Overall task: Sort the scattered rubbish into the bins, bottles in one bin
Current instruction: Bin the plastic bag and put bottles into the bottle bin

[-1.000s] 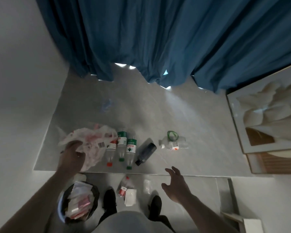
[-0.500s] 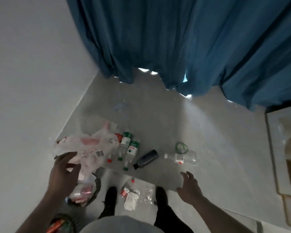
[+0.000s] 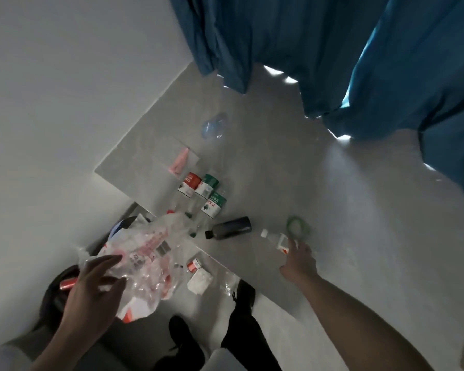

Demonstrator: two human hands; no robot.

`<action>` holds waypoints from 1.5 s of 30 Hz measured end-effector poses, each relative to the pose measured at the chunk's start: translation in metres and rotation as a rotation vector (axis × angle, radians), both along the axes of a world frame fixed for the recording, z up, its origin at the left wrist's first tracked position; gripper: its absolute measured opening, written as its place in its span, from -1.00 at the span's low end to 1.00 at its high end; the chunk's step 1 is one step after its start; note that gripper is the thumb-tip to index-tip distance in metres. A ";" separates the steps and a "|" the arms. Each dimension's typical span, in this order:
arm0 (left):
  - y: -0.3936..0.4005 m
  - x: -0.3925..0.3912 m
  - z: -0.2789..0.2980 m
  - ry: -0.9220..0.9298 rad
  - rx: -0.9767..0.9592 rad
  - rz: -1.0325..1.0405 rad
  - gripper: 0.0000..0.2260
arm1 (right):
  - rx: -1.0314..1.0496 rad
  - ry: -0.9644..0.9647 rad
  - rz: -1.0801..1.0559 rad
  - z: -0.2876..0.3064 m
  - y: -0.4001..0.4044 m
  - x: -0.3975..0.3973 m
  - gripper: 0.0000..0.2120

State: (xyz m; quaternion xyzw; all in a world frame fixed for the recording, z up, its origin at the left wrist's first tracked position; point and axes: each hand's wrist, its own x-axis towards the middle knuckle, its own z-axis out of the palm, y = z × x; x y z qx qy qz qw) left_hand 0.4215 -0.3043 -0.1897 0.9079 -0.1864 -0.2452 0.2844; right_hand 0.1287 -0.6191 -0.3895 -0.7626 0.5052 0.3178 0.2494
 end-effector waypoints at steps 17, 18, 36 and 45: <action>0.046 -0.075 -0.050 0.127 0.186 0.179 -0.63 | -0.088 0.063 0.121 -0.117 -0.003 0.007 -0.50; 0.047 -0.077 -0.050 0.143 0.197 0.172 -0.63 | -0.062 0.040 0.083 -0.113 0.010 0.013 -0.48; 0.173 -0.038 -0.020 0.190 0.159 -0.144 -0.55 | -0.029 -0.359 -0.297 0.057 0.224 0.033 -0.44; 0.243 0.015 -0.026 0.211 0.225 -0.343 -0.52 | -0.026 -0.572 -0.439 0.115 0.336 0.099 -0.48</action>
